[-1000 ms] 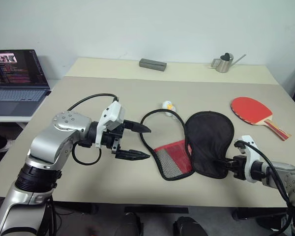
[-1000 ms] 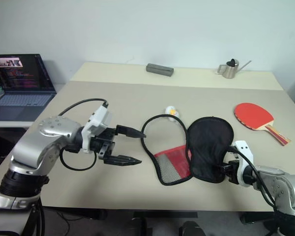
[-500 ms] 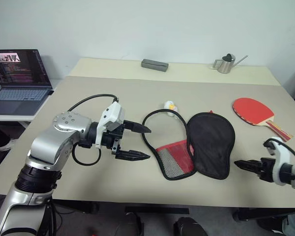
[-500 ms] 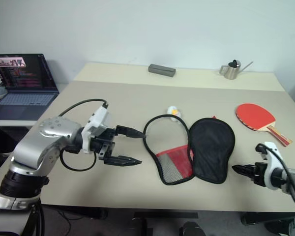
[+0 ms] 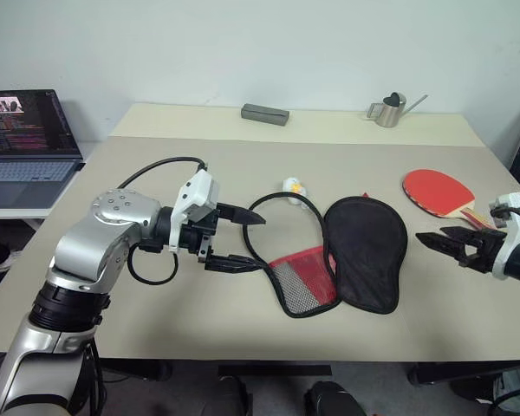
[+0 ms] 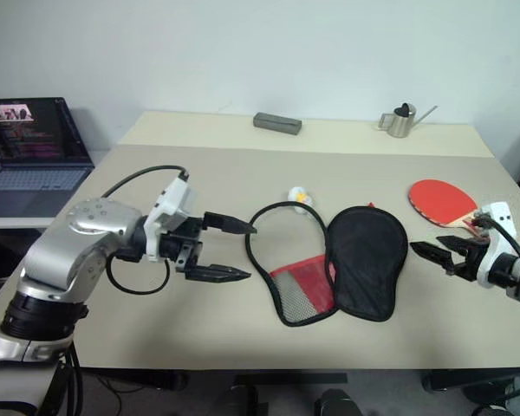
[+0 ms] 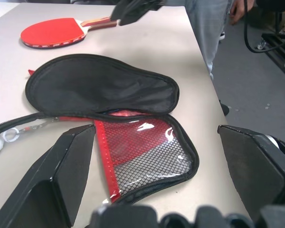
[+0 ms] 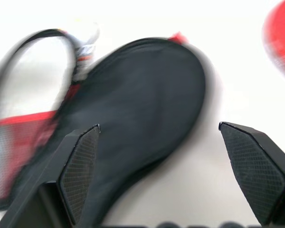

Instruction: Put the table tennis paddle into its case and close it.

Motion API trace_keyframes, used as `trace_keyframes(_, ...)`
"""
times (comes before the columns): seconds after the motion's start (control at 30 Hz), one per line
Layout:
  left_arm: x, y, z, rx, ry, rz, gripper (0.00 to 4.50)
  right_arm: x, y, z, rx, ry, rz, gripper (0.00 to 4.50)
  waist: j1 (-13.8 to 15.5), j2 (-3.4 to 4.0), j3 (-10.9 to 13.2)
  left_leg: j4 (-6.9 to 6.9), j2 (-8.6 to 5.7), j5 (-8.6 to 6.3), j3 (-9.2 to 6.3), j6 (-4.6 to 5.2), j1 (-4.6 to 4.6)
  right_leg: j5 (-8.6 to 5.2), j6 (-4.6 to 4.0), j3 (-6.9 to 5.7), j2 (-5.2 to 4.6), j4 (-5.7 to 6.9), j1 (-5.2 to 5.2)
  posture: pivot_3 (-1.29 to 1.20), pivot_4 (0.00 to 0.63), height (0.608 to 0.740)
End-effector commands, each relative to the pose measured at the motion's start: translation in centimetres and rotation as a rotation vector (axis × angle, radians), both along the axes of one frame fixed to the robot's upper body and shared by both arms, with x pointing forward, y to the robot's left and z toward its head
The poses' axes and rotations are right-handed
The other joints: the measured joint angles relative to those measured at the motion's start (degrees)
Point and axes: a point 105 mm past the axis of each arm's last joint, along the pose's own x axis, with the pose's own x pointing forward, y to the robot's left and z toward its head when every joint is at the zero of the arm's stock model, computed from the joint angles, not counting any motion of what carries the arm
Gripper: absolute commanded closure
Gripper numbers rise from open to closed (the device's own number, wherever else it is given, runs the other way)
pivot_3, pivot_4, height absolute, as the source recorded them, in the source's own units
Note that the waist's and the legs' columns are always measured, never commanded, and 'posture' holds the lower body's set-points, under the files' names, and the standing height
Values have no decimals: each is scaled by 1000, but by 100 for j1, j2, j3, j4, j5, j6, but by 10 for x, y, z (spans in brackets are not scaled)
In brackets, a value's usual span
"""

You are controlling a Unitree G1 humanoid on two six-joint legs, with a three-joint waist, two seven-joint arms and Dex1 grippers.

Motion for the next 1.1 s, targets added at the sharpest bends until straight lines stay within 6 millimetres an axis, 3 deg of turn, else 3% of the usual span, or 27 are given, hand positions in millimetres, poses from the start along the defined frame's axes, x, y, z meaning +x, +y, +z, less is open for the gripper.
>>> trace_keyframes(0.03,2,0,13,-3,-64,-4,0,17,-18,19,-106,-105,-41,42,-1,1,0,-1,0,0,0,0,0,0,0,0,0,0,-1,0,150,740)
trace_keyframes(0.3,2,-5,14,-14,-69,-15,0,55,-62,11,-257,-113,-210,42,-32,13,8,-1,-2,0,6,0,0,1,-2,3,3,3,-4,0,150,740)
trace_keyframes(0.5,1,-10,14,-19,-69,-34,0,69,-84,11,-290,-95,-301,42,-36,34,21,-3,-5,0,10,-1,0,1,-3,3,4,3,-3,0,150,740)
trace_keyframes(0.77,0,-11,16,-16,-75,-38,0,62,-105,-6,-323,8,-386,42,-38,38,23,-5,-6,0,23,-2,0,2,-4,0,3,3,-2,0,150,740)
trace_keyframes(1.1,-3,-5,12,1,-69,-12,0,53,-113,-32,-322,115,-446,42,-45,44,27,-4,-8,0,22,-3,13,3,-6,5,3,7,7,0,150,740)
